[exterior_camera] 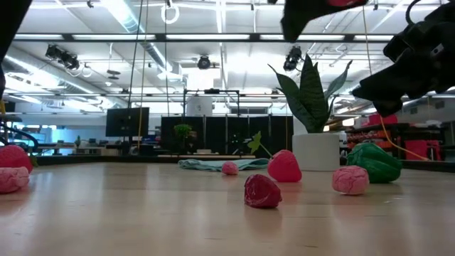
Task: Pick and placing Produce into tupperware
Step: Put the dragon fruit into the basket
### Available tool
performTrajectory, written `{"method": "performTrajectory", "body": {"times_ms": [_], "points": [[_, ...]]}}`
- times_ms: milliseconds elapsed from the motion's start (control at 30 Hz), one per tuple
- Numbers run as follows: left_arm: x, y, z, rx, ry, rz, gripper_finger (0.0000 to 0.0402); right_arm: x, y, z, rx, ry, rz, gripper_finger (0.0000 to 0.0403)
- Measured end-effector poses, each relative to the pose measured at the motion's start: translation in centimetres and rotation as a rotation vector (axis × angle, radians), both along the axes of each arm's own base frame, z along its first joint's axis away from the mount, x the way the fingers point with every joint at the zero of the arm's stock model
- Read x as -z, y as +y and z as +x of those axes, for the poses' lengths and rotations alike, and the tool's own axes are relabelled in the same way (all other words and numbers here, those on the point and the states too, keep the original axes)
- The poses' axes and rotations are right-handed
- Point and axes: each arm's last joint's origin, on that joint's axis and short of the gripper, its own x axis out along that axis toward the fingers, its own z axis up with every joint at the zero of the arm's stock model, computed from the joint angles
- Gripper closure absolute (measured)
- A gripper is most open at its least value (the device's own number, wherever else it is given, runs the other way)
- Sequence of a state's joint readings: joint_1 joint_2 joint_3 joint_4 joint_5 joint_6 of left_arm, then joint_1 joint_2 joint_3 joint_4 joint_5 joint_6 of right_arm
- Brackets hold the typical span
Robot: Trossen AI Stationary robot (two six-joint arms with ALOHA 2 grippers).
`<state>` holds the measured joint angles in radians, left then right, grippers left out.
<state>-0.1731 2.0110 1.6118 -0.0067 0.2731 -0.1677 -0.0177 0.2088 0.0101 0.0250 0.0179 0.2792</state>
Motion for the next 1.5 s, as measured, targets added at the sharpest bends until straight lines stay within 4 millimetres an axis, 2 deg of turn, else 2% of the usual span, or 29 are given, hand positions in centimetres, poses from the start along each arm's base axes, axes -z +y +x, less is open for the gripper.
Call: {"method": "performTrajectory", "body": {"times_ms": [133, 267, 400, 567, 733, 1000, 1167, 1300, 1367, 1500], "points": [[0.7, -1.4, 1.6, 0.067, -0.007, -0.003, 0.0174, 0.1, -0.1, 0.1, 0.035, 0.008, 0.014, 0.0253], [2.1, -2.9, 2.5, 0.134, 0.019, -0.015, 0.0162, 0.0, -0.2, 0.1, 0.076, -0.002, 0.05, 0.0253], [2.0, -4.0, 3.1, 0.168, -0.023, 0.003, 0.0162, 0.0, -0.3, 0.1, 0.106, -0.007, 0.081, 0.0253], [1.8, -5.0, 3.6, 0.202, -0.08, 0.042, 0.0174, 0.0, -0.3, 0.1, 0.115, -0.01, 0.117, 0.0253], [2.5, -5.8, 4.0, 0.224, -0.128, 0.056, 0.016, 0.0, -0.3, 0.1, 0.126, -0.013, 0.178, 0.0253], [3.1, -5.9, 5.2, 0.252, -0.27, -0.017, 0.0171, -0.1, -0.5, 0.1, 0.221, -0.036, 0.191, 0.0253], [3.0, -6.7, 5.0, 0.293, -0.313, 0.001, 0.0165, 0.0, -0.8, 0.1, 0.298, -0.037, 0.175, 0.0253], [2.8, -8.1, 4.6, 0.328, -0.356, 0.024, 0.0155, 0.2, -0.8, 0.2, 0.302, -0.009, 0.172, 0.0253], [3.3, -9.0, 4.6, 0.346, -0.389, 0.03, 0.0155, 0.4, -0.8, 0.3, 0.305, 0.007, 0.178, 0.0253], [5.7, -10.3, 4.9, 0.373, -0.339, 0.032, 0.0165, 0.6, -0.8, 0.4, 0.312, 0.022, 0.208, 0.0253]]}}
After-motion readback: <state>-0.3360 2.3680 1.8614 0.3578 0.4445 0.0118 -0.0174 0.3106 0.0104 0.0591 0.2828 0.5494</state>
